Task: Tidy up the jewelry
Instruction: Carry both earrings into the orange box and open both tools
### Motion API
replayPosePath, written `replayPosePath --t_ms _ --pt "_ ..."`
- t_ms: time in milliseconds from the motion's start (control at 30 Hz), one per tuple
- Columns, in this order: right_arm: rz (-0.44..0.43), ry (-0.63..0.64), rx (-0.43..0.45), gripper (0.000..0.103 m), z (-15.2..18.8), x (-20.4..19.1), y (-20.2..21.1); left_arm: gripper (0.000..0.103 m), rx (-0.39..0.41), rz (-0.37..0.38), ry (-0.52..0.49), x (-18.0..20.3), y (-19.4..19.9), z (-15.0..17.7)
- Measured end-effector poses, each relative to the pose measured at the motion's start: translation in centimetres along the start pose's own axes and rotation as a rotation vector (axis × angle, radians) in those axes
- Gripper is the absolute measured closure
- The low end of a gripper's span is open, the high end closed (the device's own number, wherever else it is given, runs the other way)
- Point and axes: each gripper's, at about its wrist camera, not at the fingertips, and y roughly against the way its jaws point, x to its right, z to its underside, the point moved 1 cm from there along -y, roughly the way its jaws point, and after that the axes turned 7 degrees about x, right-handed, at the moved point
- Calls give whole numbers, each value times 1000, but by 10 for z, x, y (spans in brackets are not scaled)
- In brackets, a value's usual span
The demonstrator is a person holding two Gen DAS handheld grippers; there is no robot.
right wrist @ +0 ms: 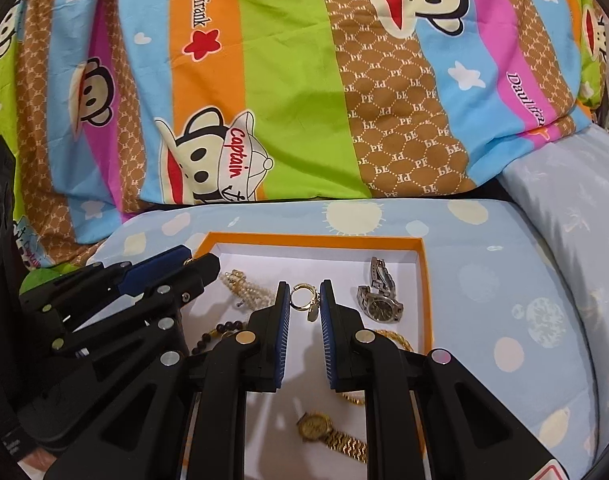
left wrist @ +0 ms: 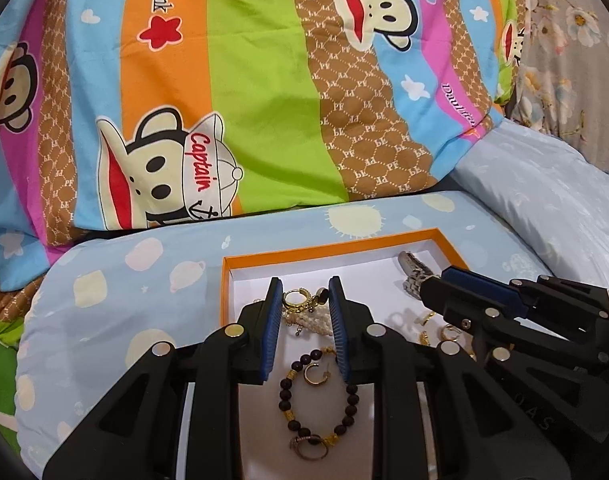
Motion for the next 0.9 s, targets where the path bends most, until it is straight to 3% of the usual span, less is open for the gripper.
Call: replayPosePath --t_ms 267,900 --pt "-5 2 -38 89 7 -1 -23 80 -59 4 26 -7 -22 9" --pt "7 26 -58 86 13 -3 -33 80 -70 -14 24 -9 -28 11"
